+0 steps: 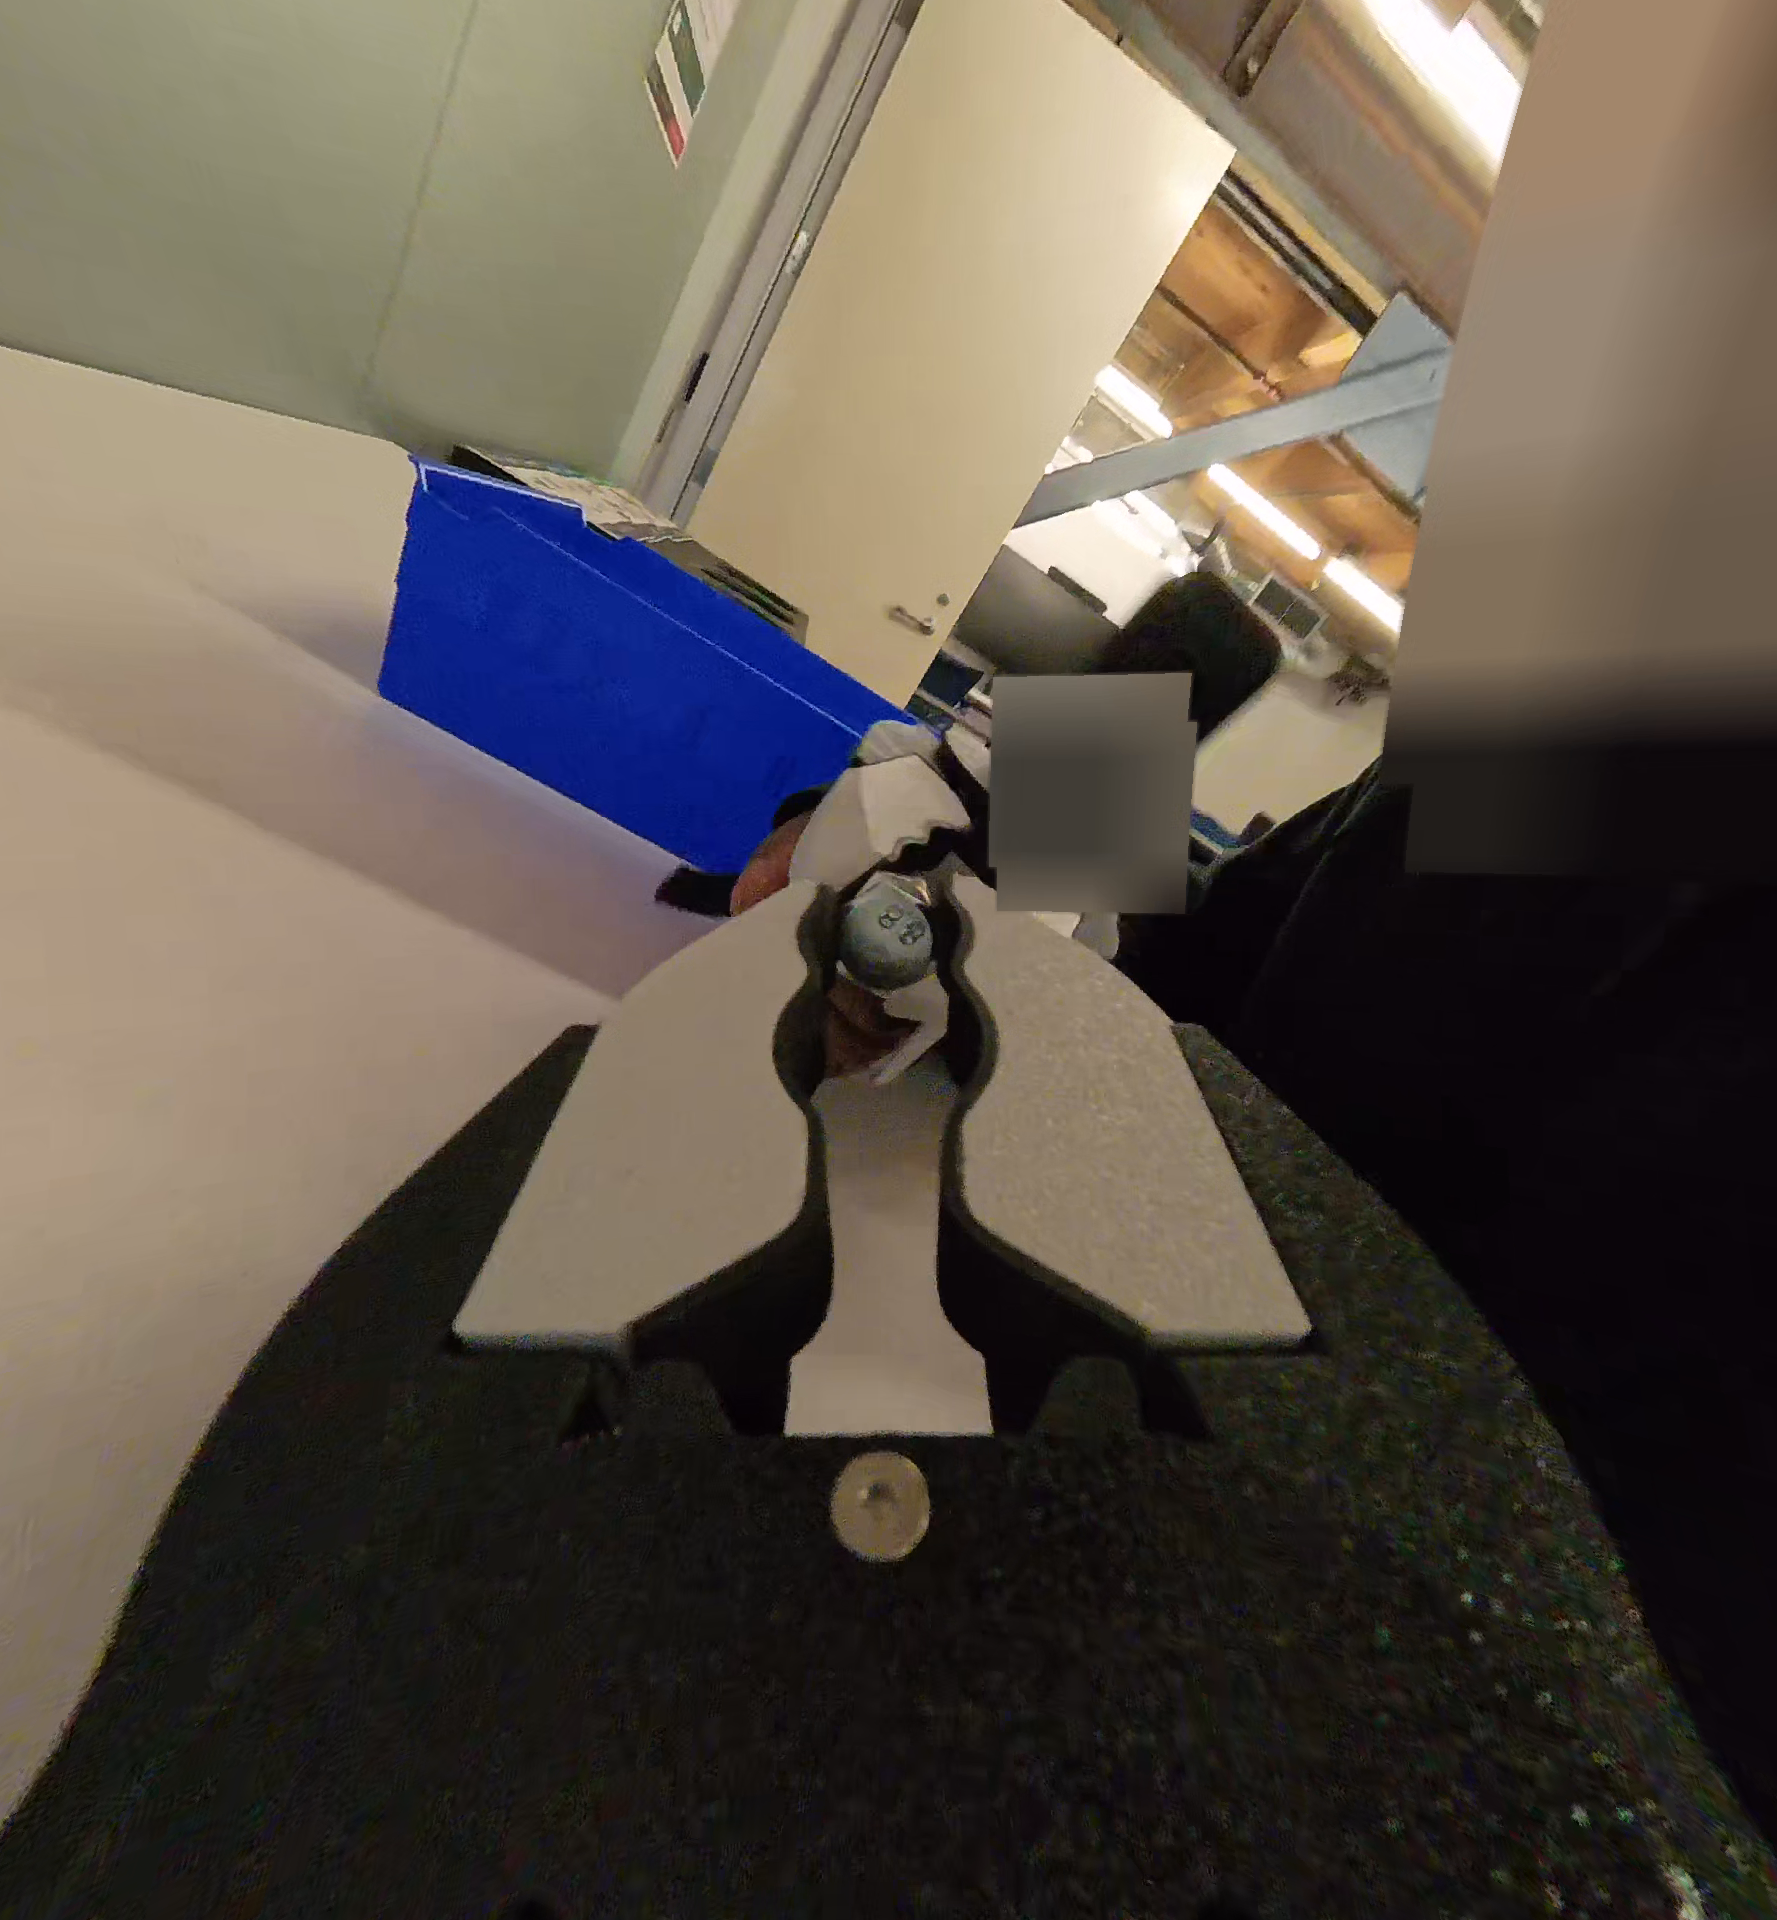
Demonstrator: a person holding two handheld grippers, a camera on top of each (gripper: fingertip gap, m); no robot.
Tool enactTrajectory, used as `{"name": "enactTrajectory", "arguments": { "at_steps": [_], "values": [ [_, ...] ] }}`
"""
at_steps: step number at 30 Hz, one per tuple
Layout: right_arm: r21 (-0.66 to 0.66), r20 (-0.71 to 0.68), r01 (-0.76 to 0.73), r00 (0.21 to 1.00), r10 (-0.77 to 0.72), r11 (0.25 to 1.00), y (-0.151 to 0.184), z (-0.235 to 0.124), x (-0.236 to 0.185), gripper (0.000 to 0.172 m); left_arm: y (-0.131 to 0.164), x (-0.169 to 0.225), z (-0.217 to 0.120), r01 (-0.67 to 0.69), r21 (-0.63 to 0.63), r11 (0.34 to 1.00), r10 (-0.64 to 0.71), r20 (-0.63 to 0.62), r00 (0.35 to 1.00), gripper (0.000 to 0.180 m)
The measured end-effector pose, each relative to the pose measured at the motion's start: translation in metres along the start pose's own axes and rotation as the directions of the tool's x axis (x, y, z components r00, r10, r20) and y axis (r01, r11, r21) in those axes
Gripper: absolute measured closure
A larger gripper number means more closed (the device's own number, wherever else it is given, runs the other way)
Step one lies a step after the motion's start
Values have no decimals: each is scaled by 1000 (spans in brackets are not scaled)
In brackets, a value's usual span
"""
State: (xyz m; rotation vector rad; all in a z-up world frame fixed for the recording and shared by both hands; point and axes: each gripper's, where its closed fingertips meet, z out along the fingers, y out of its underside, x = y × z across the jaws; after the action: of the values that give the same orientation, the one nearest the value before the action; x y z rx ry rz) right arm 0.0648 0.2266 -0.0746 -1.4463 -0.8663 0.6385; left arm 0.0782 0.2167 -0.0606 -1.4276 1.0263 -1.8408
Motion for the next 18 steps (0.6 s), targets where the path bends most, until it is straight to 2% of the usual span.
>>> {"name": "enactTrajectory", "arguments": {
  "at_steps": [1,2,4,5,6,7,8,10,12,13,15,18],
  "values": [
    [-1,87,-168,982,167,986,0,0,-2,154,2,0,0,-47,-21,999,47,13,999,163],
    [-19,182,-347,921,344,938,-1,-1,-5,154,3,0,0,-104,-44,994,105,25,994,163],
    [-89,335,-635,707,623,768,-4,-4,-6,154,8,1,0,-232,-105,967,238,52,970,163],
    [-120,373,-708,618,692,696,-3,-4,-6,154,11,-1,0,-294,-144,945,307,73,949,163],
    [-135,390,-733,579,716,666,-2,-5,-6,154,13,-2,1,-338,-173,925,356,89,930,163],
    [-131,396,-725,587,706,676,-2,-5,-6,154,13,-2,1,-346,-175,922,365,91,927,163],
    [-108,388,-690,633,669,716,-4,-5,-6,152,11,-1,1,-318,-157,935,334,85,939,163],
    [-51,321,-532,793,518,845,-2,-5,-4,141,5,-2,-1,-225,-102,969,234,85,969,163],
    [-26,208,-278,938,277,960,5,-4,1,132,4,-5,-4,-150,-80,986,156,77,985,163],
    [-23,151,-143,978,145,989,9,-4,3,131,5,-7,-5,-117,-82,990,123,79,989,163],
    [-28,45,90,995,-88,996,12,-5,10,126,9,-9,-6,-59,-99,993,66,70,995,163],
    [-47,-30,321,946,-322,946,14,-5,9,126,13,-7,-5,1,-121,993,5,51,999,163]
  ]
}}
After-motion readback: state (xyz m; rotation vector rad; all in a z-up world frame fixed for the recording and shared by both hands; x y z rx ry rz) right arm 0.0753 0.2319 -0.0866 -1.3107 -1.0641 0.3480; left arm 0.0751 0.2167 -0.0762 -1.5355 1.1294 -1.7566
